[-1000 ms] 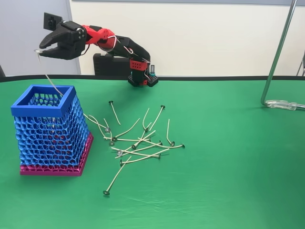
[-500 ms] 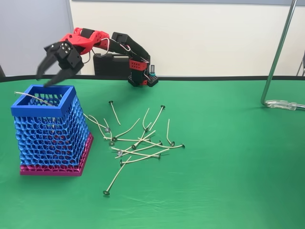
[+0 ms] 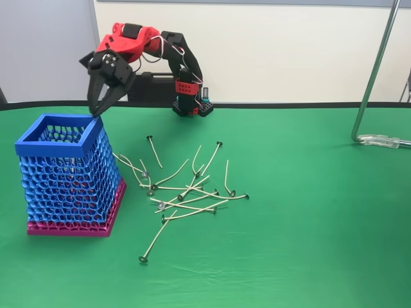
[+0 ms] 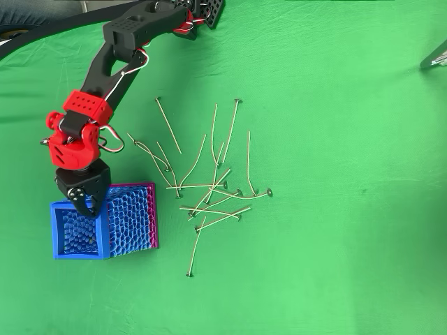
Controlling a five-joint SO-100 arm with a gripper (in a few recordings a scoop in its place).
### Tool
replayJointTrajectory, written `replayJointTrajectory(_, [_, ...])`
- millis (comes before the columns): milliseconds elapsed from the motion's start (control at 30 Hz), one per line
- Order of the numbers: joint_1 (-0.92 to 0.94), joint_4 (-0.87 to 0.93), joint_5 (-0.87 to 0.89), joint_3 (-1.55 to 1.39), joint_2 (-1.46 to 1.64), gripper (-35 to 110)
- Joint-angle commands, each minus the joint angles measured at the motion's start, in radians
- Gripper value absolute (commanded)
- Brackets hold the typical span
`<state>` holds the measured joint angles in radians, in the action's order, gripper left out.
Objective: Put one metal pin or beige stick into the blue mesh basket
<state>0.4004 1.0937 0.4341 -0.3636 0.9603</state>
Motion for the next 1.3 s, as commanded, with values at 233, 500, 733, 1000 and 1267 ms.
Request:
replayJointTrajectory(233, [-0.077,0.307,-0.110,0.204,0.173,1])
replayJointTrajectory(500, [-0.249,0.489,-0.282,-0.190,0.517,1])
replayJointTrajectory(733, [-0.379,0.425,-0.383,-0.824,0.930,1])
replayJointTrajectory(1000, [-0.446,0.087,-0.449,-1.555,1.381,1])
replayJointTrajectory(1267, [-0.454,-0.152,-0.488,-2.043,1.733,1])
